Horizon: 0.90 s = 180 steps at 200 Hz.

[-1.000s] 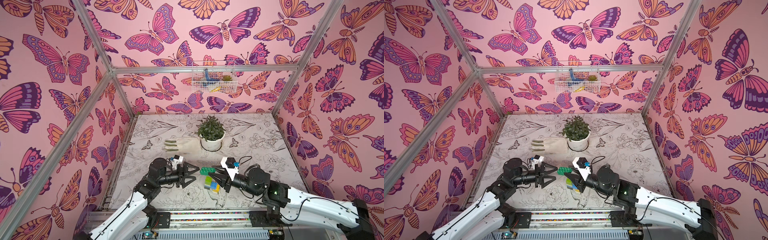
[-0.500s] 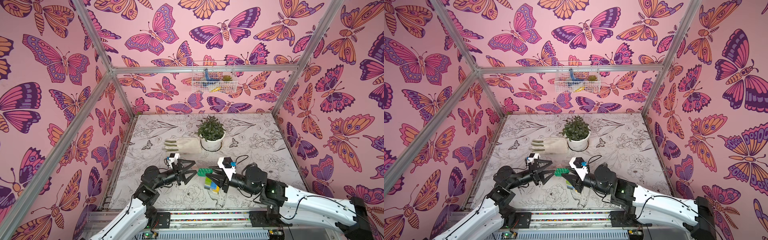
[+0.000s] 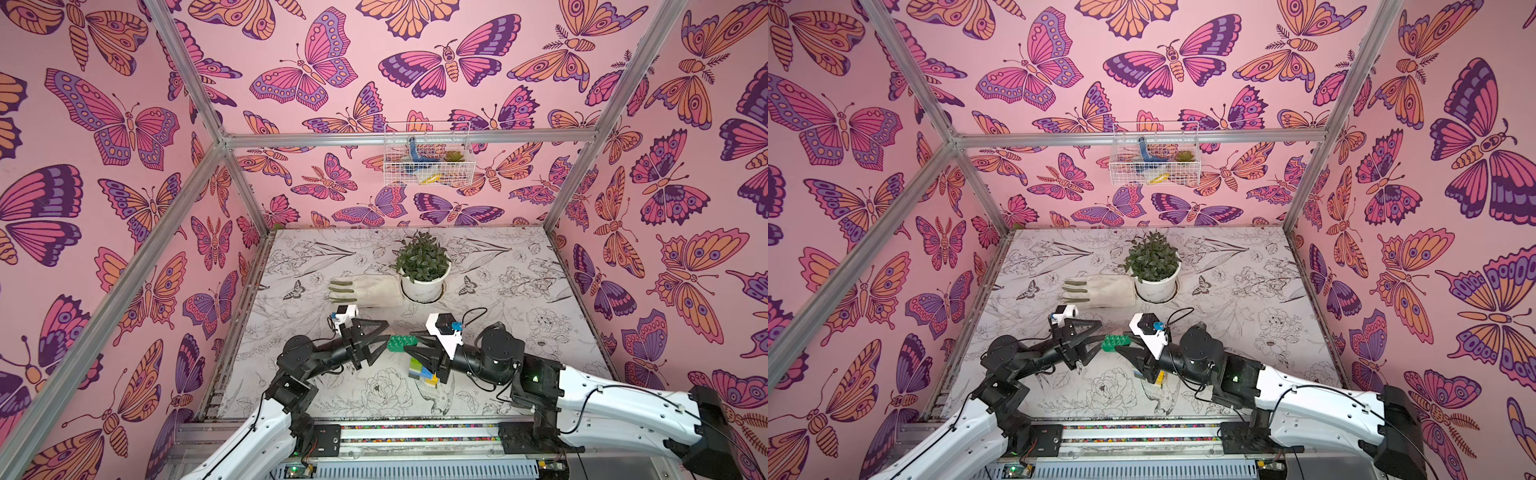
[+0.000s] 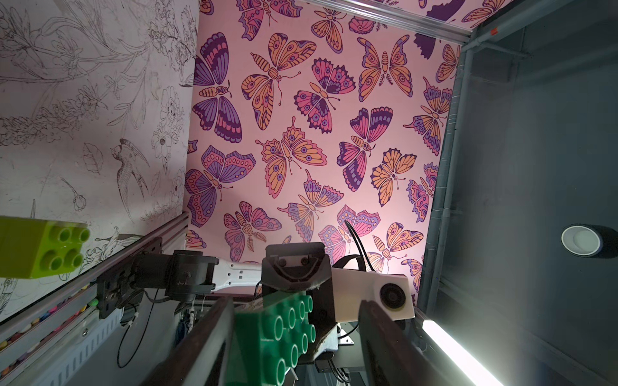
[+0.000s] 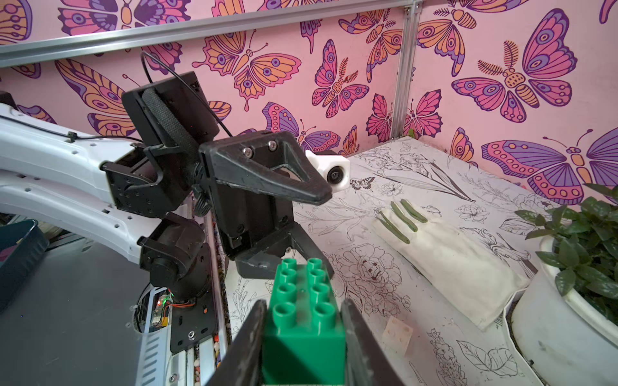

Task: Assemble a giraffe with lego
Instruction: Pick up the lego brick from the center of the board.

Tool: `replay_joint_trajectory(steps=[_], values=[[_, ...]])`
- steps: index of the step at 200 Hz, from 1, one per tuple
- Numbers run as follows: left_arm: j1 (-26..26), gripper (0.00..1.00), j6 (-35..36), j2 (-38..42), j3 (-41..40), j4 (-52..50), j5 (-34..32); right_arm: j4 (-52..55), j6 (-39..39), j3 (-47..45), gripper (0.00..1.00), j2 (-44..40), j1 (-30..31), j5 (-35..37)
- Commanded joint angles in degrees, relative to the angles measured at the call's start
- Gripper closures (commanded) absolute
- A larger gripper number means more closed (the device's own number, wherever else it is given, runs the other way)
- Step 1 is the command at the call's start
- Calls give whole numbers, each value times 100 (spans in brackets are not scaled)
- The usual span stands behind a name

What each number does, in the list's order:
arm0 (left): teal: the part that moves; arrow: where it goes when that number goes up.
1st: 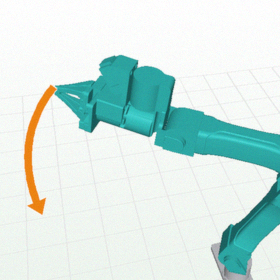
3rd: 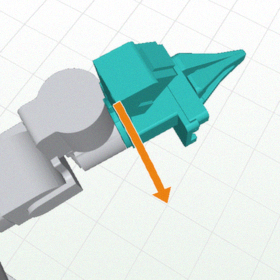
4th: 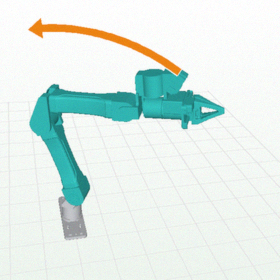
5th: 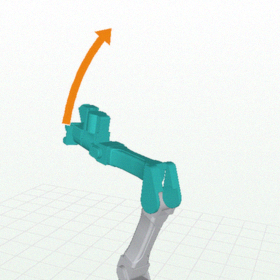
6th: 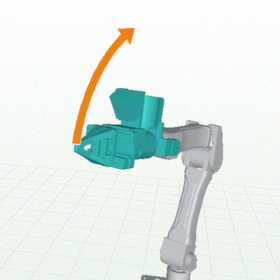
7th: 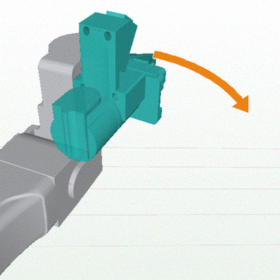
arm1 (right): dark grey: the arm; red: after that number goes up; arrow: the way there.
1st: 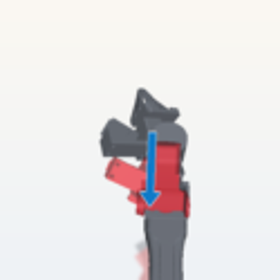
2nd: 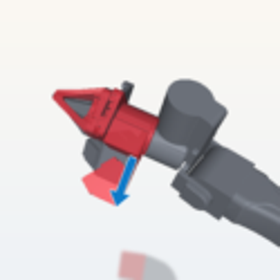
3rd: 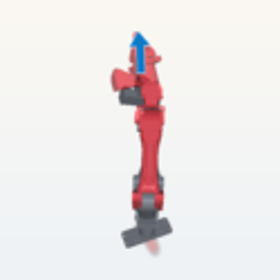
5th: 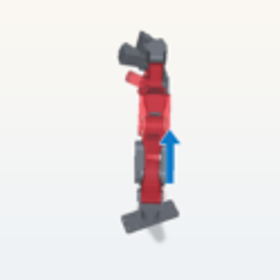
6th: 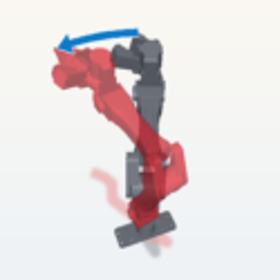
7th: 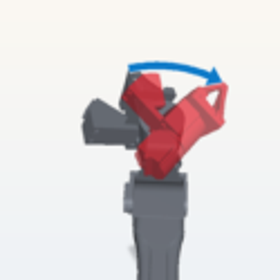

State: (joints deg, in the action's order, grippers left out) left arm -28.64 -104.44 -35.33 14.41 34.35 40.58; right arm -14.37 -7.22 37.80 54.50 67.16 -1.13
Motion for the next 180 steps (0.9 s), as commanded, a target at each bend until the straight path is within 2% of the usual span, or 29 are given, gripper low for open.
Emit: replay_joint_trajectory(steps=[1,45,64,74,79,94,122,126,138,149,160,167,170,172,174,175,180], values=[[-79,36,-58,66,-26,204,-50,-302,61,230,100,42,-34,-126],[-260,36,-43,97,-57,202,-212,-513,-6,292,100,224,-45,-236],[-340,39,-47,114,-73,204,-245,-543,-7,297,100,270,-53,-239],[-381,46,-41,138,-88,204,-282,-527,2,298,100,280,-55,-222],[-387,56,-40,148,-87,199,-302,-523,10,300,100,289,-65,-221],[-405,75,-51,188,-114,177,-330,-491,11,294,100,306,-83,-220],[-404,86,-39,211,-117,127,-312,-407,31,300,100,348,-113,-223],[-405,92,-33,212,-116,105,-305,-385,36,298,100,357,-107,-225],[-405,100,6,232,-106,29,-296,-311,41,302,100,360,-109,-231],[-405,100,106,254,-55,-103,-292,-166,35,319,100,351,-114,-222],[-402,100,301,294,58,-424,-281,22,46,340,89,296,-108,-199],[-393,100,518,312,180,-785,-217,231,46,341,71,212,-109,-134],[-386,100,622,316,256,-958,-188,292,46,348,67,184,-111,-109],[-387,100,711,316,312,-1080,-164,401,47,357,59,143,-111,-73],[-388,100,808,312,364,-1165,-144,431,46,358,59,120,-109,-48],[-388,100,912,310,375,-1165,-137,504,48,364,55,91,-120,-18],[-376,100,1164,308,618,-1464,-121,703,31,384,47,4,-116,92]])
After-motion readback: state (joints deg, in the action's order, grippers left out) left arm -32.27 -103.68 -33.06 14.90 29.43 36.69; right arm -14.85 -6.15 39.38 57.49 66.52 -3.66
